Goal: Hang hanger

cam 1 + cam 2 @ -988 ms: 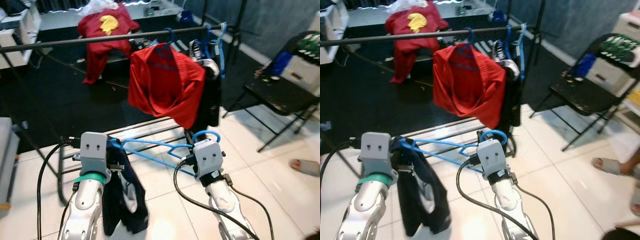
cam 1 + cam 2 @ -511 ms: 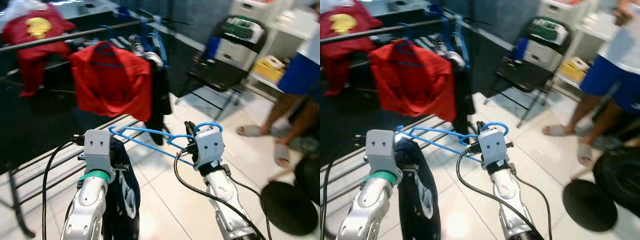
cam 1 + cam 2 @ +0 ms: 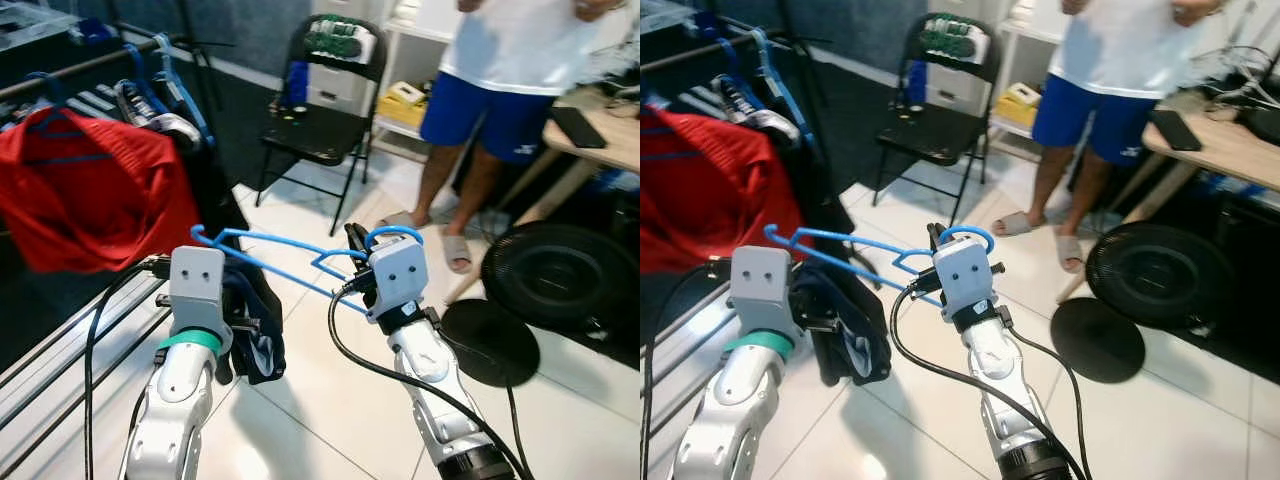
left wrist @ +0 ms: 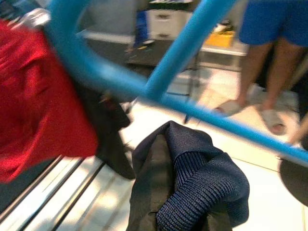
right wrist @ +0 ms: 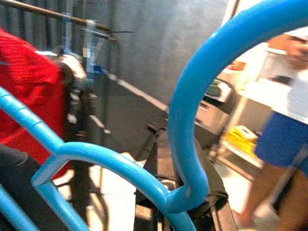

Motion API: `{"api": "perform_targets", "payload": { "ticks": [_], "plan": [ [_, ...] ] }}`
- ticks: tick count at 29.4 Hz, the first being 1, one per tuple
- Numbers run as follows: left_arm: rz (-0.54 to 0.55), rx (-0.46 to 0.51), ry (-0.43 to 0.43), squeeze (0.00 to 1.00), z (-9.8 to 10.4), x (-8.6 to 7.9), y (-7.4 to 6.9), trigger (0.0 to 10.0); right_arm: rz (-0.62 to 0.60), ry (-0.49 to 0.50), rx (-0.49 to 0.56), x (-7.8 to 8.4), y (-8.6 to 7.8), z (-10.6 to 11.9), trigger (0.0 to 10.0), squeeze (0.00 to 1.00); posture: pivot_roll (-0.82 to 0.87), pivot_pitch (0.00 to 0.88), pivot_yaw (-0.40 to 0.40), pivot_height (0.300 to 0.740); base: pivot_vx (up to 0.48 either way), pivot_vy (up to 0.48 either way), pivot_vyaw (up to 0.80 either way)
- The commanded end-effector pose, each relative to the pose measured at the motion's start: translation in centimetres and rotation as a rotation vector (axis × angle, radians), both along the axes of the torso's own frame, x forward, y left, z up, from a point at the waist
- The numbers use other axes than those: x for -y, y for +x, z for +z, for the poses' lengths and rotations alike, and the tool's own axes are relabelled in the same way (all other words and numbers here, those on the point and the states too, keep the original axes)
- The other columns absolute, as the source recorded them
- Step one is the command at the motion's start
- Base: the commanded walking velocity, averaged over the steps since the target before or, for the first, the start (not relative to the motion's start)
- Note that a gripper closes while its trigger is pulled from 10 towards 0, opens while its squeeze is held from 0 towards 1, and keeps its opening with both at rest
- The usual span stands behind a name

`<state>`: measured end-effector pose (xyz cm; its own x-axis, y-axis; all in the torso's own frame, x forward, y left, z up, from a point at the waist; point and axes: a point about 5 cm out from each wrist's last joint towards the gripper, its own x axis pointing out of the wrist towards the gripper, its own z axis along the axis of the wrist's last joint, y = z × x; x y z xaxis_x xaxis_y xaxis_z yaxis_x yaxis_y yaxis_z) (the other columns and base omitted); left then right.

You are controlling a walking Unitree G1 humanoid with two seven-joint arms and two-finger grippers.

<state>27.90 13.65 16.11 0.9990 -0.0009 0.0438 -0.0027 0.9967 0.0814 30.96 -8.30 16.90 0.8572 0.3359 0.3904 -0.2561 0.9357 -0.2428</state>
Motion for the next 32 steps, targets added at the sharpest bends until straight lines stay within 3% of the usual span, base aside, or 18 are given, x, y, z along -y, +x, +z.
{"api": "perform_targets", "payload": {
  "ticks": [1,32],
  "plan": [
    [-0.016,0.005,0.014,0.00,0.14,0.16,-0.01,10.0,-0.007,0.017,-0.019,0.22,0.14,-0.22,10.0,0.00,-0.04,0.035,0.058,0.740,0.000,0.000,-0.80],
    [0.013,-0.005,0.013,0.00,-0.05,-0.21,-0.38,10.0,0.011,0.024,-0.010,0.01,0.77,0.55,10.0,0.00,0.01,0.056,0.032,0.740,0.000,0.000,-0.80]
  ]
}}
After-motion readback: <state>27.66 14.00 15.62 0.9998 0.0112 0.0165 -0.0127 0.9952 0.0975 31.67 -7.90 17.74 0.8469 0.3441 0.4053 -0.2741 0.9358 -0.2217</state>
